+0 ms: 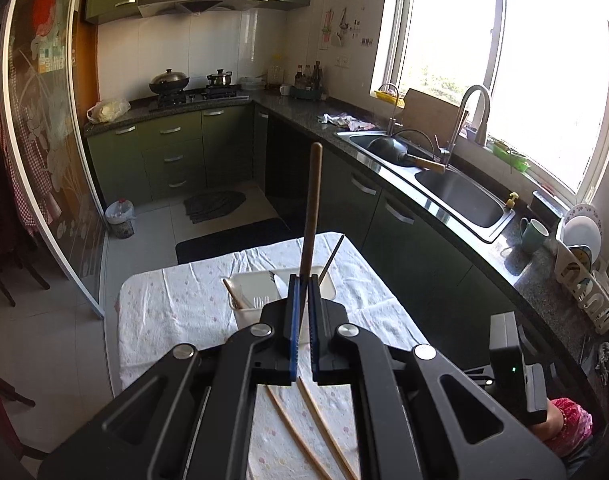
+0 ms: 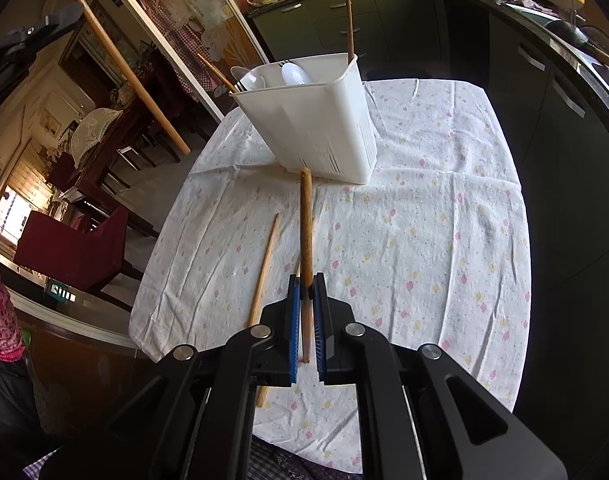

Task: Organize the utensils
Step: 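Carry the left tool's chopstick into the caddy while the right tool carries and drops its own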

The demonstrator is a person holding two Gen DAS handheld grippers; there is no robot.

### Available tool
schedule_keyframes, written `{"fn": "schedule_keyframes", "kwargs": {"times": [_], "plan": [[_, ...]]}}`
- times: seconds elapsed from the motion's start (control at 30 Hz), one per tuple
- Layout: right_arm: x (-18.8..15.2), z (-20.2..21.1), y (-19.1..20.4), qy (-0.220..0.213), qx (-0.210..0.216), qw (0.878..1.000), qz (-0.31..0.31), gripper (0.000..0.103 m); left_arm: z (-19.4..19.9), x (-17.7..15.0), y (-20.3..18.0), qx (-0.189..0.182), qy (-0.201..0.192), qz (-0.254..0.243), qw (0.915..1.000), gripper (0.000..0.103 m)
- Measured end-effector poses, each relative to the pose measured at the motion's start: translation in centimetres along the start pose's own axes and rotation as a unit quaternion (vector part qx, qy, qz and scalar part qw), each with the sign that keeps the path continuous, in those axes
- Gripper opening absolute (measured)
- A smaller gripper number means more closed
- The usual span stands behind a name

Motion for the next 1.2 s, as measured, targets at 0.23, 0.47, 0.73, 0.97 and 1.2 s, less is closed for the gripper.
{"fn": "schedule_keyframes", "kwargs": {"times": [0.23, 0.47, 0.73, 0.97, 1.2], "plan": [[0.4, 0.6, -0.1, -0.007, 0.003, 1.0, 0.0, 0.007, -2.2, 3.9, 0.2, 0.014, -0.019, 0.004, 0.9997, 0.004], [0.3, 0.9, -0.6, -0.009, 0.004, 1.0, -0.005, 0.007, -5.9, 5.4, 1.7, 0.031, -0.017, 0.009, 0.9993, 0.003], [0.6, 1.1, -0.4, -0.014, 0.006, 1.0, -0.003, 0.007, -10.8, 3.5, 3.9, 0.037, 0.017, 0.028, 0.9988, 0.003], [3.2, 2.4, 0.7, -0.039, 0.021, 0.999, 0.002, 0.007, -12.0, -1.0, 4.6, 0.002, 0.038, 0.042, 0.9984, 0.003], [12.3, 9.4, 3.7, -0.177, 0.014, 0.984, 0.023, 0.007, -8.7, -5.7, 5.1, -0.011, 0.042, 0.025, 0.9987, 0.003]]}}
Point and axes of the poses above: each gripper's, at about its wrist camera, not at the fingertips, and z roughly against the way its jaws point, y to its left, x to its top, the point moved 6 cm from there along -z, roughly the way its jaws point, and after that the axes turned 3 degrees about -x, right-handed, at the moved point
